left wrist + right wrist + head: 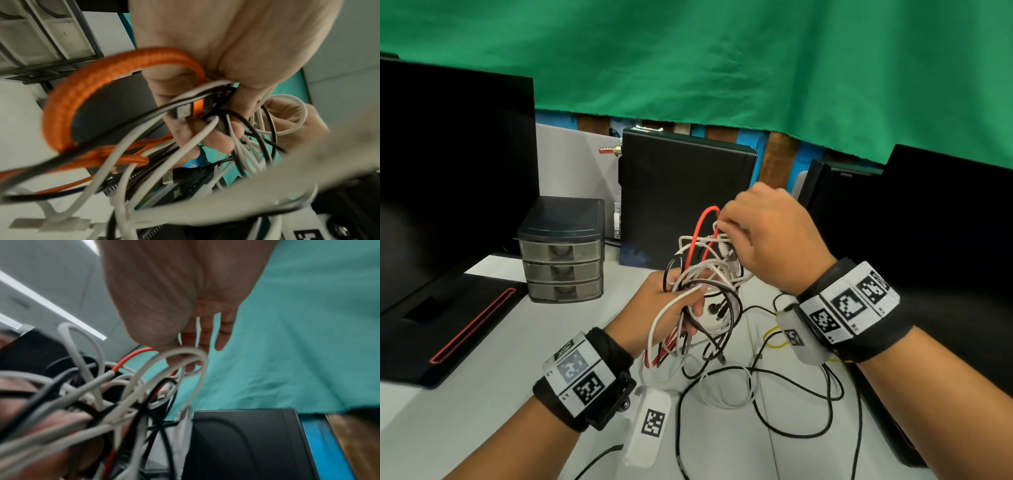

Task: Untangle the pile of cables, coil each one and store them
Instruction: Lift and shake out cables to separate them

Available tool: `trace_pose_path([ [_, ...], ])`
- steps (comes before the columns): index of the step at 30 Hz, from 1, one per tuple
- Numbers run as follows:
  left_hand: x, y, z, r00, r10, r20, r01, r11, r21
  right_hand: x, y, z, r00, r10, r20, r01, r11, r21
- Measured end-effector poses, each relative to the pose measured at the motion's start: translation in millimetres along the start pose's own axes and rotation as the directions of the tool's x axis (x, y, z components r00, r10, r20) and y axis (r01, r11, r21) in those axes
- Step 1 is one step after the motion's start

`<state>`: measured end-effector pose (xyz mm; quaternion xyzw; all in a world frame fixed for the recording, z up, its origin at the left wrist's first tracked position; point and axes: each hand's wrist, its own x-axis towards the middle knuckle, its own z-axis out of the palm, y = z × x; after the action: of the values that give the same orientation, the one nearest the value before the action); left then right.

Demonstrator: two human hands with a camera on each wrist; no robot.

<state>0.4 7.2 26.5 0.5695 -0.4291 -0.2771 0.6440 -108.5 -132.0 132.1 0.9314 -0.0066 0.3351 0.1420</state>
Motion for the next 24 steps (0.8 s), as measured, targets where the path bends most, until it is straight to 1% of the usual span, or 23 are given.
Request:
trace_pose_path([
  [2, 0, -3, 3, 1.0, -0.016, 0.016, 0.016, 1.0, 0.017, 0, -4, 1, 0.987, -0.152, 0.044, 0.153, 0.988, -0.032],
  [4, 0, -3, 6, 0.998, -0.04, 0.045, 0.039, 0.999, 0.024, -3, -9, 5, 0.97, -0.227, 0.086, 0.232, 0.972, -0.048],
  [7, -3, -2, 7, 0.99, -0.082, 0.114, 0.077, 0.996, 0.051, -7, -9, 13, 0.945, -0.292, 0.146, 0.307, 0.947, -0.092],
  [9, -6, 0, 8, 0.975, -0.132, 0.178, 0.12, 0.99, 0.077, -10, -8, 18, 0.945, -0.277, 0.172, 0.301, 0.945, -0.129],
  [10, -8, 0, 9, 0.967, -0.154, 0.203, 0.141, 0.987, 0.081, -11, -8, 19, 0.959, -0.237, 0.158, 0.26, 0.955, -0.145],
  [11, -8, 0, 11, 0.961, -0.173, 0.216, 0.159, 0.984, 0.077, -13, -8, 19, 0.981, -0.156, 0.119, 0.172, 0.975, -0.14],
  [12, -8, 0, 12, 0.958, -0.182, 0.221, 0.171, 0.983, 0.069, -14, -6, 20, 0.998, -0.053, 0.044, 0.057, 0.993, -0.105],
  [13, -9, 0, 13, 0.959, -0.185, 0.216, 0.178, 0.983, 0.054, -15, -3, 20, 0.996, 0.07, -0.046, -0.072, 0.997, -0.027],
  [14, -9, 1, 13, 0.962, -0.188, 0.199, 0.184, 0.982, 0.038, -16, 1, 20, 0.974, 0.201, -0.108, -0.191, 0.977, 0.098],
  [15, -8, 1, 13, 0.966, -0.192, 0.172, 0.191, 0.981, 0.026, -16, 6, 18, 0.937, 0.325, -0.131, -0.287, 0.926, 0.245],
  [16, -8, 1, 12, 0.971, -0.193, 0.141, 0.192, 0.981, 0.017, -16, 13, 15, 0.892, 0.431, -0.138, -0.356, 0.856, 0.374],
  [17, -8, 3, 12, 0.975, -0.193, 0.106, 0.193, 0.981, 0.006, -15, 18, 11, 0.847, 0.511, -0.147, -0.405, 0.8, 0.444],
  [18, -7, 4, 11, 0.977, -0.198, 0.079, 0.199, 0.98, -0.008, -15, 21, 6, 0.813, 0.559, -0.162, -0.444, 0.776, 0.448],
  [19, -7, 4, 11, 0.977, -0.206, 0.055, 0.208, 0.978, -0.029, -17, 20, 2, 0.792, 0.585, -0.175, -0.483, 0.775, 0.408],
  [20, -6, 4, 11, 0.977, -0.21, 0.034, 0.212, 0.976, -0.049, -20, 15, -3, 0.788, 0.586, -0.189, -0.498, 0.787, 0.365],
  [21, -5, 4, 11, 0.977, -0.214, 0.006, 0.213, 0.975, -0.064, -25, 7, -7, 0.801, 0.561, -0.209, -0.476, 0.809, 0.346],
  [22, -4, 2, 10, 0.976, -0.215, -0.03, 0.212, 0.974, -0.074, -30, -4, -10, 0.825, 0.528, -0.202, -0.439, 0.823, 0.36],
  [23, -3, 1, 10, 0.974, -0.216, -0.064, 0.21, 0.974, -0.08, -36, -22, -15, 0.857, 0.496, -0.14, -0.412, 0.822, 0.393],
  [24, -3, -1, 9, 0.974, -0.208, -0.089, 0.2, 0.976, -0.09, -42, -39, -17, 0.887, 0.462, -0.016, -0.419, 0.818, 0.395],
])
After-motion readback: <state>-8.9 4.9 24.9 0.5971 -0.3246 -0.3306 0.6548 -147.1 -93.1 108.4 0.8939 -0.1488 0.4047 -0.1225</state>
